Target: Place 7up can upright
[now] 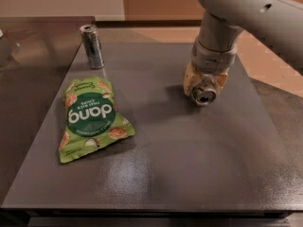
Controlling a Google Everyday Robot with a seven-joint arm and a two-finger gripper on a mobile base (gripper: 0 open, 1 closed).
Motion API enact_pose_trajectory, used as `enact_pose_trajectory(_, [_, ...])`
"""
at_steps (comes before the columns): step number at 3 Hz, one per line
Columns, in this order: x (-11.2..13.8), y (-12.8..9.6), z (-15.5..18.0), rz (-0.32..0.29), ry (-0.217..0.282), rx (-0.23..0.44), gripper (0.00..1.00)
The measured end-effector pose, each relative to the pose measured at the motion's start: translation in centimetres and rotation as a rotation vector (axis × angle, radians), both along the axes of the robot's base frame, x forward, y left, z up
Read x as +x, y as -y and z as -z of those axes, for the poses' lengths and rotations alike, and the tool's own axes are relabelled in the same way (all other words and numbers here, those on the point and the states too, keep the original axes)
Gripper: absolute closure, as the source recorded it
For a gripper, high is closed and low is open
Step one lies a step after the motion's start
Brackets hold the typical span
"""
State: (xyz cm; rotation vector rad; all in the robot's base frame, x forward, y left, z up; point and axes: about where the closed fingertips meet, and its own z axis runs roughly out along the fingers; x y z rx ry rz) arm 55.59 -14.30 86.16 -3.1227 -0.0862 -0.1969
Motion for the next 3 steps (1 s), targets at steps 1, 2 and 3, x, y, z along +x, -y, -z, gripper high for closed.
enact_pose_trajectory(1, [1.0,-0.8,-2.4,0.149,0.005,0.095,1.00])
enact_pose_trajectory(2, [1.6,-1.7,-4.9,0.305,0.019,0.207,1.00])
enact_pose_trajectory(3, [1.2,-2.5,-6.7,0.458,0.041,0.321,1.00])
